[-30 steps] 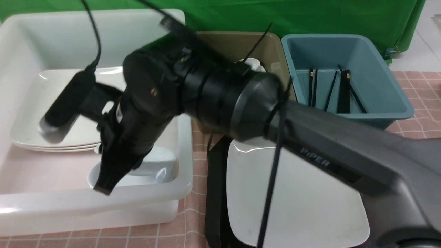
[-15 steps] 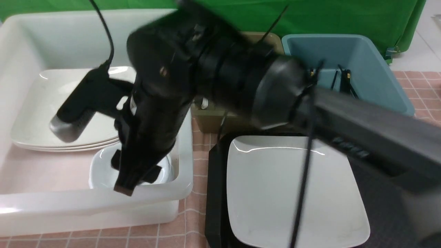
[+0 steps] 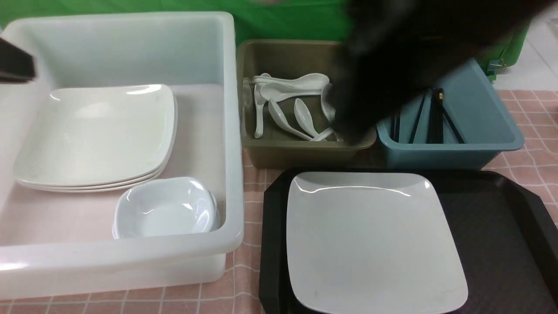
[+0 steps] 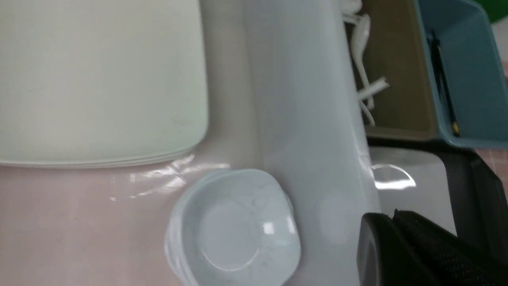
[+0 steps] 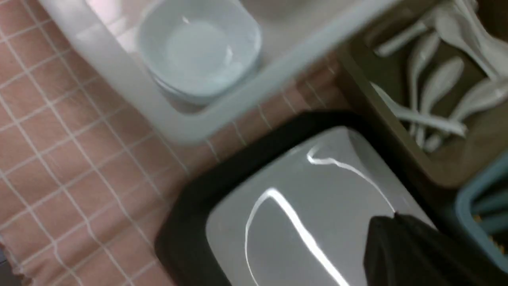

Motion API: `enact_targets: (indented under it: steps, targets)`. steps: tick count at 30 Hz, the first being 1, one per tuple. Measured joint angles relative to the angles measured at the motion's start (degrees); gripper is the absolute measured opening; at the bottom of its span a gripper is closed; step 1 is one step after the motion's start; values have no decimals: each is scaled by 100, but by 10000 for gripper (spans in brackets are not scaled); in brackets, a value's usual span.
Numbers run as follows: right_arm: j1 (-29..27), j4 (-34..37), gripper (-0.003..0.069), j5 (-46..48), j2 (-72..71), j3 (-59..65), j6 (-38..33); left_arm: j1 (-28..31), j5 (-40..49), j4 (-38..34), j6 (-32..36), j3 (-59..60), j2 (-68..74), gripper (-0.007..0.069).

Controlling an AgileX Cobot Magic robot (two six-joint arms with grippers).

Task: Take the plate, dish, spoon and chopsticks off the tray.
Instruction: Use the left arm to grab a plate from the dinner plate

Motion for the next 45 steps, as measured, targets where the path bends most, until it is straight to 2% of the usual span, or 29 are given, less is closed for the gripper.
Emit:
enact_targets:
  steps: [1, 2, 6, 7, 9, 10, 12, 17, 20, 25, 29, 31, 32, 34, 36, 39, 40, 41, 43, 45]
  targets:
    - [-72, -8, 30, 0, -153, 161, 57, -112, 0, 6, 0, 0, 7, 18]
    - [-412, -35, 30, 0, -816, 1012, 342, -641, -4, 28, -15, 0, 98, 18]
    - [-1145, -45, 30, -30, -2027, 2664, 727, -1791, -84, 74, -294, 0, 387, 18]
    - [-1182, -45, 30, -30, -2085, 2753, 747, -1853, -104, 81, -314, 0, 404, 18]
    - [-1581, -45, 30, -116, -2823, 3855, 914, -2682, -204, 112, -541, 0, 678, 18]
    - [-1640, -45, 30, -123, -2880, 3932, 924, -2745, -213, 118, -582, 0, 725, 18]
    - [-1976, -38, 30, -199, -3539, 4793, 1033, -3612, -341, 201, -827, 0, 1033, 18]
    - [-2243, 22, 30, -224, -4454, 5596, 1109, -4926, -678, 753, -1215, -83, 1638, 34]
    - [-2261, 94, 30, -196, -4909, 5765, 1130, -5597, -685, 1155, -1569, -346, 2035, 85]
    - [-2261, 117, 30, -163, -5286, 5809, 1171, -6313, -746, 1441, -1976, -695, 2710, 225]
    - [-2261, 117, 30, -151, -5376, 5809, 1188, -6648, -746, 1598, -2165, -1038, 3201, 341]
    - [-2261, 140, 30, -150, -5378, 5809, 1193, -6725, -740, 1752, -2345, -1206, 3338, 372]
    - [-2261, 208, 30, -150, -5378, 5809, 1193, -6743, -694, 2049, -2556, -1424, 3442, 399]
    - [-2261, 230, 30, -145, -5378, 5809, 1193, -6743, -587, 2451, -2775, -1515, 3460, 403]
    - [-2261, 241, 30, -145, -5378, 5809, 1193, -6743, -237, 2831, -2921, -1553, 3460, 379]
    - [-2261, 253, 30, -145, -5378, 5809, 1193, -6738, -45, 3104, -2982, -1488, 3426, 272]
    - [-2261, 253, 30, -145, -5378, 5809, 1193, -6738, -19, 3112, -3005, -1432, 3407, 209]
    - [-2261, 253, 30, -151, -5378, 5809, 1193, -6738, 2, 3079, -3024, -1332, 3371, 115]
    - [-2261, 253, 30, -151, -5378, 5809, 1193, -6738, 13, 2945, -3034, -1173, 3322, 40]
    - [-2261, 258, 30, -151, -5378, 5809, 1193, -6738, 11, 2776, -3052, -975, 3304, 13]
